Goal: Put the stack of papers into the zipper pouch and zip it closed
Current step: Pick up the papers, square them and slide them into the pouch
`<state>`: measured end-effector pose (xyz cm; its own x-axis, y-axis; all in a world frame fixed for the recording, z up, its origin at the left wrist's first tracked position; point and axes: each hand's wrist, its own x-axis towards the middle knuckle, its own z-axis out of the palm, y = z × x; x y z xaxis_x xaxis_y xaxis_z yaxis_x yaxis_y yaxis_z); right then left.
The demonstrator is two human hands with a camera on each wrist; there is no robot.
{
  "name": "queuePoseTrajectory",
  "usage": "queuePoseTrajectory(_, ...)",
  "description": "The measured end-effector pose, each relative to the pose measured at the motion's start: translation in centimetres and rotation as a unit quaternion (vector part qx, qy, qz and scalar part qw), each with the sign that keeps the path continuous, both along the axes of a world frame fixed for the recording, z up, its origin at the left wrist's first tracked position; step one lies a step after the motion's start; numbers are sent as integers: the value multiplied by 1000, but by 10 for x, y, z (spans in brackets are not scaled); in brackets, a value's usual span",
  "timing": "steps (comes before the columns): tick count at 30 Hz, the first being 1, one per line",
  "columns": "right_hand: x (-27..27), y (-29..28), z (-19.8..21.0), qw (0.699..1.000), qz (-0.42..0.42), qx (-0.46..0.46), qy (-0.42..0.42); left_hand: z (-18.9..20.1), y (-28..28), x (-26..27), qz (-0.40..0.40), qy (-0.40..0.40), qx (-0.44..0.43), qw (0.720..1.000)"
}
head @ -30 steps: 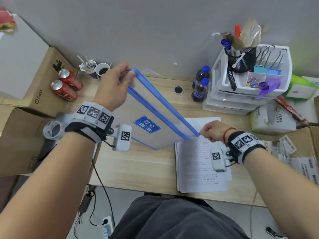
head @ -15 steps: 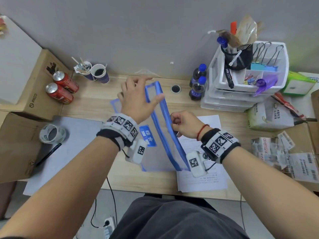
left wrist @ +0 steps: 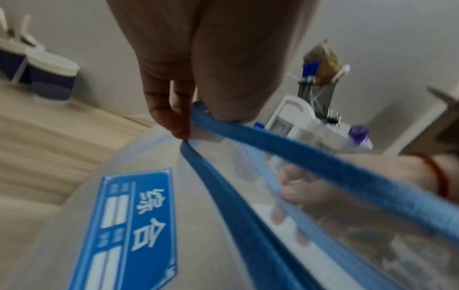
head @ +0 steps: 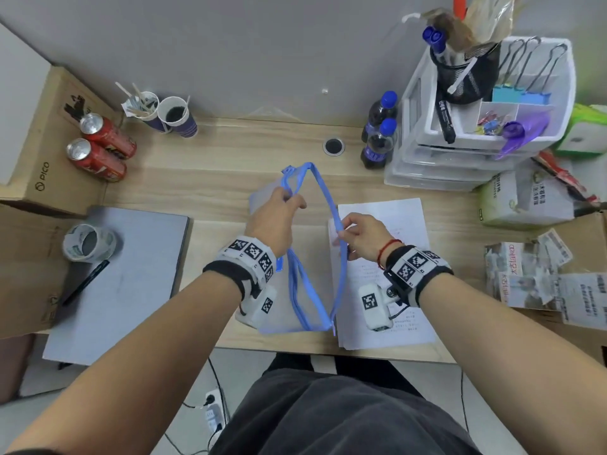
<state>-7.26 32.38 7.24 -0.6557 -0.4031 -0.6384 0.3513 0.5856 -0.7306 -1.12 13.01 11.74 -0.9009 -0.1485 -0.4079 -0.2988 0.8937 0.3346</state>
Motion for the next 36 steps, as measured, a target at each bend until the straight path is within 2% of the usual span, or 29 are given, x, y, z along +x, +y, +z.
queuePoseTrajectory(4,-7,33,-32,995,-18,94,-23,-22,-14,0,-33,-64,-99,992)
queuePoseTrajectory(7,-13,69,-51,977,8,210,29,-47,-15,3,-41,-98,-113,988)
queuePoseTrajectory(10,-17,103,-65,951,-23,302,60,-72,-9,4,-32,-143,-104,984)
queuePoseTrajectory(13,-18,122,-71,935,-55,345,56,-87,12,5,-6,-121,-110,987)
queuePoseTrajectory(15,-18,129,-75,931,-84,352,43,-94,34,4,25,-101,-59,993)
queuePoseTrajectory(16,-18,129,-74,930,-95,353,41,-94,46,3,49,-120,-19,991)
queuePoseTrajectory(19,-19,127,-74,926,-81,367,29,-105,80,1,120,-218,138,959)
queuePoseTrajectory(21,-19,124,-74,930,-68,361,28,-122,96,3,179,-238,251,921)
queuePoseTrajectory(24,-19,122,-78,947,-91,309,-1,-167,100,7,251,-219,317,888)
queuePoseTrajectory(27,-19,121,-83,962,-109,244,-51,-143,101,5,295,-227,325,869)
queuePoseTrajectory(29,-19,120,-85,970,-86,218,-60,-128,100,5,284,-228,320,874)
queuePoseTrajectory(31,-18,117,-84,978,-82,188,-50,-124,98,4,260,-196,300,897)
queuePoseTrajectory(33,-20,112,-75,984,-114,134,-30,-112,93,0,262,-135,298,908)
queuePoseTrajectory(36,-29,99,-44,983,-184,18,-2,-88,79,-8,283,-43,317,904)
